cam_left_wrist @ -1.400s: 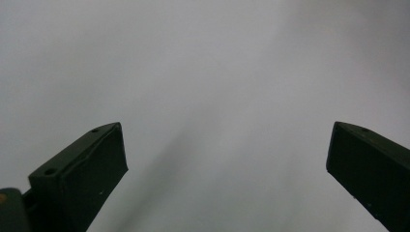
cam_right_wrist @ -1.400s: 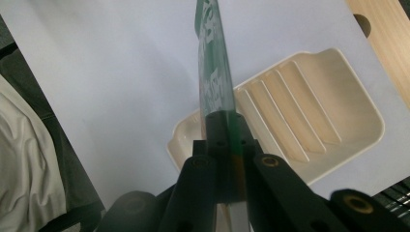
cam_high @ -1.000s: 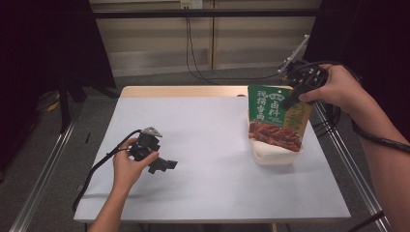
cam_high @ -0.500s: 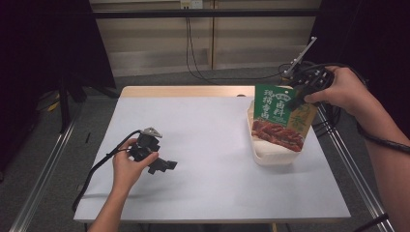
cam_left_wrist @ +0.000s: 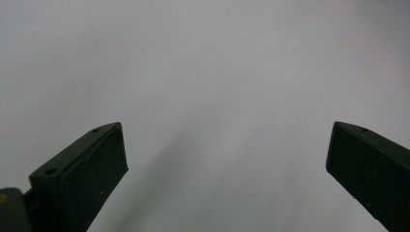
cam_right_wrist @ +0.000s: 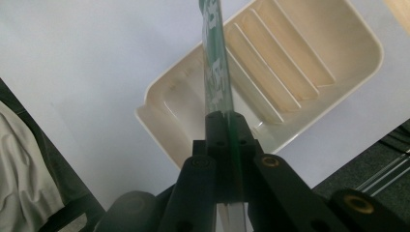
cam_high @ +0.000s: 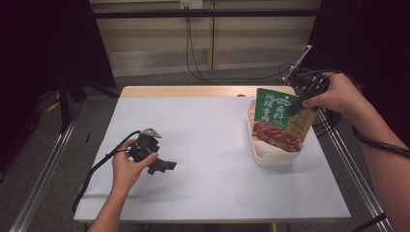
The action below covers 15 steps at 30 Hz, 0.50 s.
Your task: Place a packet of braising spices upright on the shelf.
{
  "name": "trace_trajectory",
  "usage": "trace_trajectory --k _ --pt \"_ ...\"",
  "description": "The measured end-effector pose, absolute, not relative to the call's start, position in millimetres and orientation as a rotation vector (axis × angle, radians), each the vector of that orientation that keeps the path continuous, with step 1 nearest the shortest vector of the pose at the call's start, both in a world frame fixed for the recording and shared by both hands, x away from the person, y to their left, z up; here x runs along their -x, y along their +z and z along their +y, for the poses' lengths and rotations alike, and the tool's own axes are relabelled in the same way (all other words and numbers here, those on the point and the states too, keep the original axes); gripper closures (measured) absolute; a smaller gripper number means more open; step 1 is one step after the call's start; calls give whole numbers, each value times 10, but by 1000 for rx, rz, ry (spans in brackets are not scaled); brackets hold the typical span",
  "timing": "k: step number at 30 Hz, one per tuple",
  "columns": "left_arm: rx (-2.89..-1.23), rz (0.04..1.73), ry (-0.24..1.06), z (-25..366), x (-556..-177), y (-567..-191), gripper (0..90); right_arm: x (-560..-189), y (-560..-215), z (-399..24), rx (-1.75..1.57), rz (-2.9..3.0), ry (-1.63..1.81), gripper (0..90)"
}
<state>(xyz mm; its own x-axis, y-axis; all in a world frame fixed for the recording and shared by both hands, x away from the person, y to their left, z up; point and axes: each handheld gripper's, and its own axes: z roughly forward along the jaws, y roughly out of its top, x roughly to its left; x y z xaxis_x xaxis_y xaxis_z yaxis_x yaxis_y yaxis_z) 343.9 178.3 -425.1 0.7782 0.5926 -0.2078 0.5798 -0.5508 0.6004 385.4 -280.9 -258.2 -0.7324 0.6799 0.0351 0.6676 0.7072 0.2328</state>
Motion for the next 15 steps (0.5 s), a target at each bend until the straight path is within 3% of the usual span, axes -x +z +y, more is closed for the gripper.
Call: trace_trajectory --k 9,12,14,15 --pt "-2282 877 22 1795 -3440 -4260 6 -3858 -2635 -2821 -1150 2857 326 884" --pt "-2281 876 14 1794 -3438 -4258 5 -3855 -2593 -2828 -1160 2848 375 838" --pt "-2282 875 14 1793 -3437 -4259 6 -3846 -2518 -2811 -1178 2832 395 724" --pt "-2287 871 15 1796 -3438 -4257 6 -3846 -2518 -2811 -1178 2832 395 724"
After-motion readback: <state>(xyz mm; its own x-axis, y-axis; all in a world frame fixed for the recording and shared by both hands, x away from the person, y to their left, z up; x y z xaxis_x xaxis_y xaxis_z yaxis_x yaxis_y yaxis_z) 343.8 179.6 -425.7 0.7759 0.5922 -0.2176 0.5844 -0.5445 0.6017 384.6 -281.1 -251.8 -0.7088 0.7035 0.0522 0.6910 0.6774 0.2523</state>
